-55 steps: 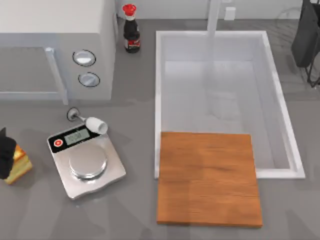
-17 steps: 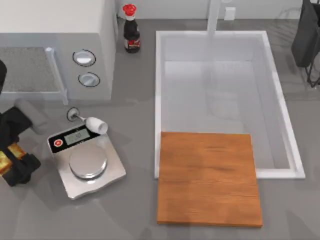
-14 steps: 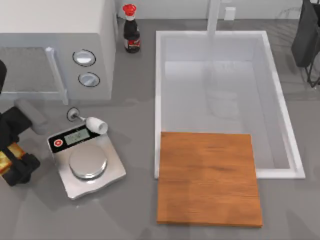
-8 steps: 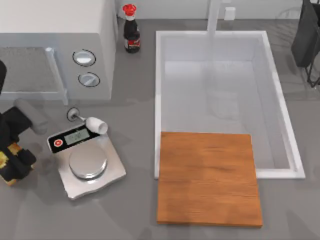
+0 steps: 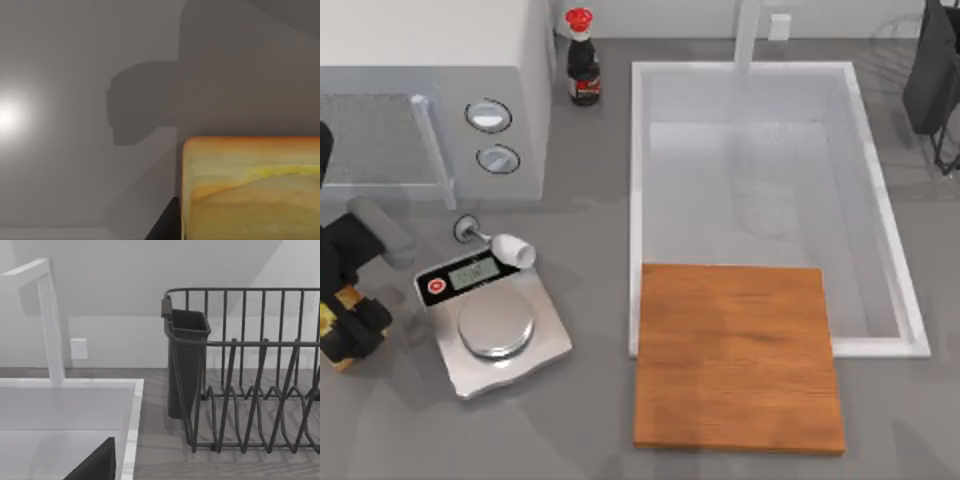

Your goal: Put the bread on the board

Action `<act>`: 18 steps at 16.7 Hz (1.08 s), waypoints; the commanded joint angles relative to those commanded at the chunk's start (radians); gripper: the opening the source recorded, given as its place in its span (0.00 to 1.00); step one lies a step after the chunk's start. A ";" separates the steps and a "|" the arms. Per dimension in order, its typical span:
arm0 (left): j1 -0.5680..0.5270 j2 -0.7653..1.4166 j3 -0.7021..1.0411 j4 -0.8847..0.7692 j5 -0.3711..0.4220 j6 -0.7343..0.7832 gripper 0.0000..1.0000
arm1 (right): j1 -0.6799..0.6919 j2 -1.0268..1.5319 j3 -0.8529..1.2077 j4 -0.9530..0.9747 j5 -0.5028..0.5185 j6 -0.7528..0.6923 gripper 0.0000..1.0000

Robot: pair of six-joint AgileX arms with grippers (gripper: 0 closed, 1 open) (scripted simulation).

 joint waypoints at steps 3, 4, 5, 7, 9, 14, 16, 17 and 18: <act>-0.002 -0.016 0.005 -0.015 0.007 -0.005 0.00 | 0.000 0.000 0.000 0.000 0.000 0.000 1.00; 0.000 -0.022 0.011 -0.028 0.007 -0.006 0.00 | 0.000 0.000 0.000 0.000 0.000 0.000 1.00; 0.001 -0.031 0.022 -0.050 0.006 -0.007 0.00 | 0.000 0.000 0.000 0.000 0.000 0.000 1.00; 0.002 -0.058 0.060 -0.125 0.006 -0.008 0.00 | 0.000 0.000 0.000 0.000 0.000 0.000 1.00; 0.000 -0.092 0.115 -0.226 0.006 -0.008 0.00 | 0.000 0.000 0.000 0.000 0.000 0.000 1.00; -0.005 -0.159 0.244 -0.399 0.006 -0.009 0.00 | 0.000 0.000 0.000 0.000 0.000 0.000 1.00; -0.005 -0.162 0.251 -0.406 0.006 -0.009 0.00 | 0.000 0.000 0.000 0.000 0.000 0.000 1.00; -0.005 -0.162 0.251 -0.406 0.006 -0.009 0.00 | 0.000 0.000 0.000 0.000 0.000 0.000 1.00; -0.003 -0.158 0.248 -0.403 0.006 -0.008 0.00 | 0.000 0.000 0.000 0.000 0.000 0.000 1.00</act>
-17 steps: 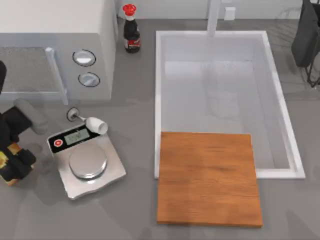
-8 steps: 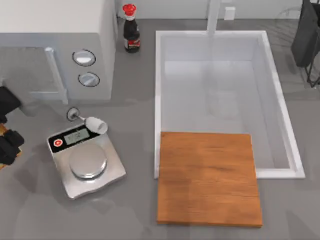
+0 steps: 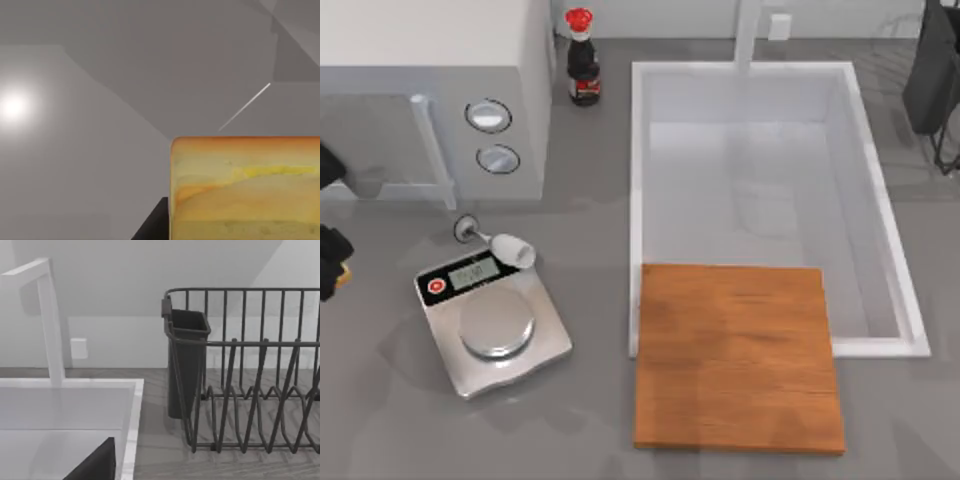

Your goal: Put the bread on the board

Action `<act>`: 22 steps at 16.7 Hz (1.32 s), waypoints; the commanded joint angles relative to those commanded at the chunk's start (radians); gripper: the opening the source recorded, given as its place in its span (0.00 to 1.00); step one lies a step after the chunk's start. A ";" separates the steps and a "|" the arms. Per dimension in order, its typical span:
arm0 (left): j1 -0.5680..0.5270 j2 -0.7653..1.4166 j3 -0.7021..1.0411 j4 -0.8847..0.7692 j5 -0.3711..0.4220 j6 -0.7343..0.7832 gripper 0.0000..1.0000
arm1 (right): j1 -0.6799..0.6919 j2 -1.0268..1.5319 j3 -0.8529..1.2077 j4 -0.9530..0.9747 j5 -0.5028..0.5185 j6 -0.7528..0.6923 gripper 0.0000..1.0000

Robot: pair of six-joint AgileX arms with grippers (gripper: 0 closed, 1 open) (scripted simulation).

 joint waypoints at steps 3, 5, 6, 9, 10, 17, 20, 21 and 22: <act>-0.011 -0.003 0.007 -0.004 0.002 0.027 0.00 | 0.000 0.000 0.000 0.000 0.000 0.000 1.00; -0.038 -0.008 0.026 -0.013 0.006 0.097 0.00 | 0.000 0.000 0.000 0.000 0.000 0.000 1.00; -0.058 -0.009 0.040 -0.019 0.009 0.149 0.00 | 0.000 0.000 0.000 0.000 0.000 0.000 1.00; -0.137 0.000 0.091 -0.044 0.023 0.363 0.00 | 0.000 0.000 0.000 0.000 0.000 0.000 1.00; -0.169 0.009 0.110 -0.056 0.029 0.454 0.00 | 0.000 0.000 0.000 0.000 0.000 0.000 1.00; -0.429 0.166 0.236 -0.181 0.090 1.242 0.00 | 0.000 0.000 0.000 0.000 0.000 0.000 1.00; -0.545 0.274 0.295 -0.239 0.116 1.609 0.00 | 0.000 0.000 0.000 0.000 0.000 0.000 1.00; -0.583 0.311 0.316 -0.256 0.123 1.729 0.00 | 0.000 0.000 0.000 0.000 0.000 0.000 1.00; -0.620 0.348 0.340 -0.271 0.128 1.847 0.00 | 0.000 0.000 0.000 0.000 0.000 0.000 1.00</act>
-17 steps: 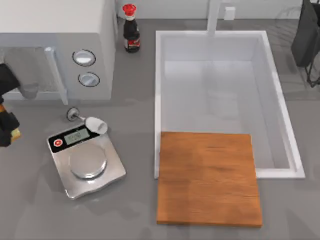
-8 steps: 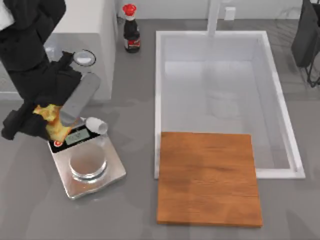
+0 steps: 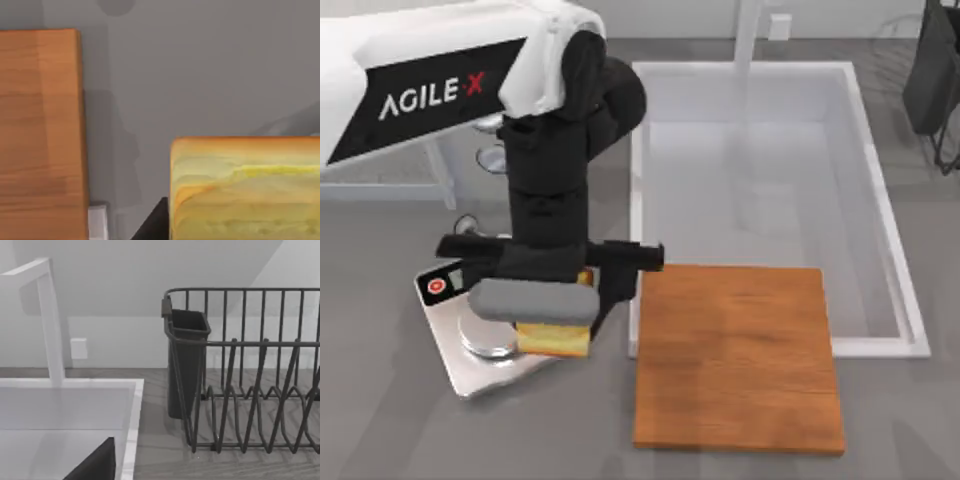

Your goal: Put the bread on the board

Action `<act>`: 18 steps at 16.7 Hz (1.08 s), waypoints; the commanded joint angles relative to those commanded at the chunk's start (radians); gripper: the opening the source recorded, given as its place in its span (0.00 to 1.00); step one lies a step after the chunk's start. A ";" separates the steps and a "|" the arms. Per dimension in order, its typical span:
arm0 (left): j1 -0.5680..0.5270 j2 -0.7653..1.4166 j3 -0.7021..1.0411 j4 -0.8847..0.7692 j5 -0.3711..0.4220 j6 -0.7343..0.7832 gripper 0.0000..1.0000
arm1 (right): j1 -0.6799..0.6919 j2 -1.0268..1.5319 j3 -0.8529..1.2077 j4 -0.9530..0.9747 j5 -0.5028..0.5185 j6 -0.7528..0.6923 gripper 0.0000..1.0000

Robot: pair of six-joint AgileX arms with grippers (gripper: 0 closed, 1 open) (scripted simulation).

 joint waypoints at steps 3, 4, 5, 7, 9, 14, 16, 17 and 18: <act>-0.101 0.102 0.080 -0.026 0.004 0.337 0.00 | 0.000 0.000 0.000 0.000 0.000 0.000 1.00; -0.130 0.131 0.111 -0.027 0.000 0.440 0.00 | 0.000 0.000 0.000 0.000 0.000 0.000 1.00; -0.158 0.157 0.143 -0.024 -0.007 0.538 0.00 | 0.000 0.000 0.000 0.000 0.000 0.000 1.00; -0.208 0.200 0.211 -0.010 -0.026 0.720 0.00 | 0.000 0.000 0.000 0.000 0.000 0.000 1.00; -0.248 0.229 0.279 0.015 -0.053 0.875 0.00 | 0.000 0.000 0.000 0.000 0.000 0.000 1.00; -0.311 0.261 0.411 0.083 -0.122 1.131 0.00 | 0.000 0.000 0.000 0.000 0.000 0.000 1.00; -0.319 0.262 0.434 0.097 -0.136 1.167 0.00 | 0.000 0.000 0.000 0.000 0.000 0.000 1.00; -0.320 0.262 0.434 0.098 -0.137 1.168 0.00 | 0.000 0.000 0.000 0.000 0.000 0.000 1.00; -0.320 0.262 0.434 0.098 -0.137 1.168 0.00 | 0.000 0.000 0.000 0.000 0.000 0.000 1.00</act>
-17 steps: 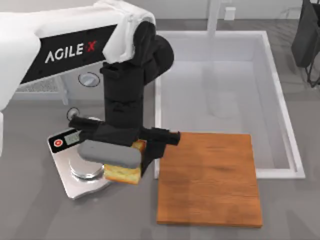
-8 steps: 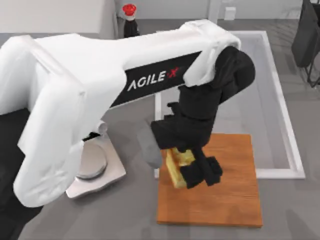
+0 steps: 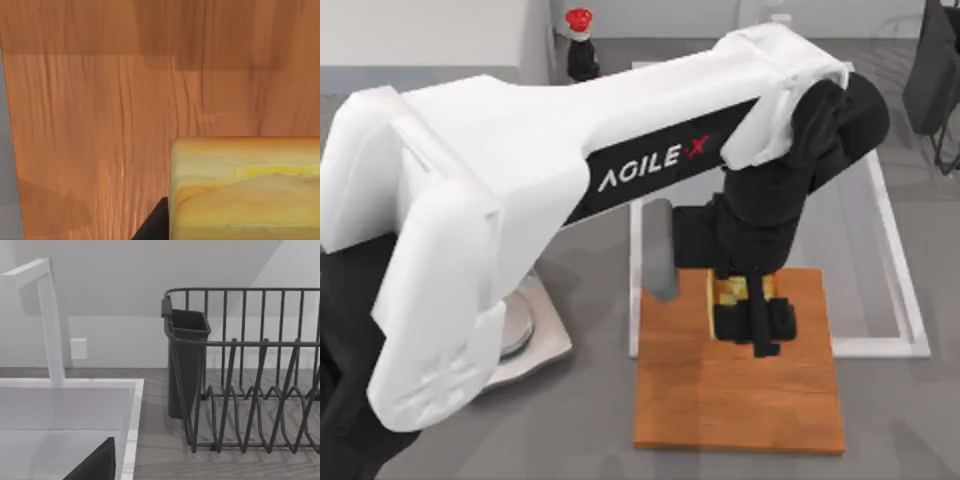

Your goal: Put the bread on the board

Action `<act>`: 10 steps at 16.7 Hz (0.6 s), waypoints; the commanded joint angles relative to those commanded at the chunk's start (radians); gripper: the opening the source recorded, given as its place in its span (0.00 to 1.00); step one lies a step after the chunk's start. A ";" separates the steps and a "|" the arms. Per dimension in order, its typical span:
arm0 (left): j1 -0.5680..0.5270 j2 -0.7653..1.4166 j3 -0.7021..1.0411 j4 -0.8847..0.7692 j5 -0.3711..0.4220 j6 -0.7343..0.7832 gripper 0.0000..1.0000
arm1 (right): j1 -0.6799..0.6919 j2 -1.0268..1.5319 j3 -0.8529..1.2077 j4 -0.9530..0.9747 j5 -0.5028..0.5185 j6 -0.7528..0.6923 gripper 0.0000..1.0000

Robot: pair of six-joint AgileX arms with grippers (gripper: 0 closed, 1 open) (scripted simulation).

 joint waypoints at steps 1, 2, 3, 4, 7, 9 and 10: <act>0.000 0.000 0.000 0.000 0.000 0.000 0.00 | 0.000 0.000 0.000 0.000 0.000 0.000 1.00; 0.000 0.000 0.000 0.000 0.000 0.000 0.00 | 0.000 0.000 0.000 0.000 0.000 0.000 1.00; 0.005 -0.003 -0.002 -0.002 0.002 0.000 0.00 | 0.000 0.000 0.000 0.000 0.000 0.000 1.00; 0.005 -0.003 -0.003 -0.001 0.002 0.001 0.00 | 0.000 0.000 0.000 0.000 0.000 0.000 1.00; 0.002 0.003 -0.026 0.026 0.001 0.003 0.00 | 0.000 0.000 0.000 0.000 0.000 0.000 1.00; 0.000 0.008 -0.051 0.055 0.001 0.004 0.00 | 0.000 0.000 0.000 0.000 0.000 0.000 1.00; -0.001 0.010 -0.064 0.071 0.002 0.004 0.00 | 0.000 0.000 0.000 0.000 0.000 0.000 1.00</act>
